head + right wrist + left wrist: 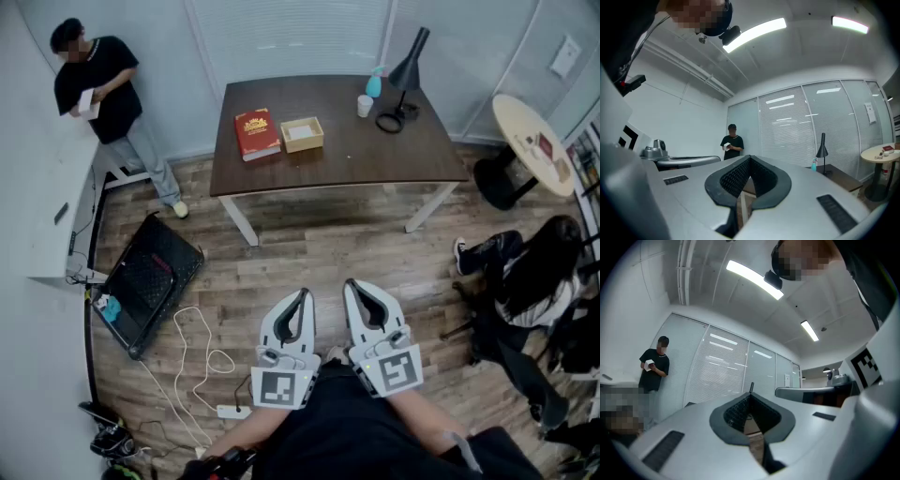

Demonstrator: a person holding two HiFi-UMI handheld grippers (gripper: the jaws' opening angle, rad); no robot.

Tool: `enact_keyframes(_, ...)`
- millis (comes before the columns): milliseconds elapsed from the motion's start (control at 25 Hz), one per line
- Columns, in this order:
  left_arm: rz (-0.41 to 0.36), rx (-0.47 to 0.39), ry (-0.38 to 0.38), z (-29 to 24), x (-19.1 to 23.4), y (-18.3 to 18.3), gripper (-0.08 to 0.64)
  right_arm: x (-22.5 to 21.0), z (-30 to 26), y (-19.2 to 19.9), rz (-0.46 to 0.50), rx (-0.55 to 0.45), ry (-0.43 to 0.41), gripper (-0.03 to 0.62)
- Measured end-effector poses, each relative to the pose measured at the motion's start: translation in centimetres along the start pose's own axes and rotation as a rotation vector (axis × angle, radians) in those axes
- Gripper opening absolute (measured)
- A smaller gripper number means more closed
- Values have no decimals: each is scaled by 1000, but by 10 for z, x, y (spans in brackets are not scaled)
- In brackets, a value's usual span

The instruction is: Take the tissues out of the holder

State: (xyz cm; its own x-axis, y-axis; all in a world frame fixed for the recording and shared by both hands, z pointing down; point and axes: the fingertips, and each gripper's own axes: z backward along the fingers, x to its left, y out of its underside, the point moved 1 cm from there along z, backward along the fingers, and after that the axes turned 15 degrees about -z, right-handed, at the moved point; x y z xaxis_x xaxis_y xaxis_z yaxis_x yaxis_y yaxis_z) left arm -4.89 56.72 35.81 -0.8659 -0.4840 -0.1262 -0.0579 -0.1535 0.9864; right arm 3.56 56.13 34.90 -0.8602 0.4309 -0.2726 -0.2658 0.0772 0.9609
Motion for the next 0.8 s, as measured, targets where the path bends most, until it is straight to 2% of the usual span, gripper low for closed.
enact_keyframes(280, 18, -30, -1, -5, -19, -6, -2, -19, 15, -5, -57, -25, -6, 9)
enact_keyframes(360, 16, -36, -7, -7, -23, -9, -2, -23, 19, -9, -40, -27, -10, 9)
enact_keyframes(800, -22, 37, -33, -17, -51, 4, -2, -45, 30, -16, -34, -33, -41, 9)
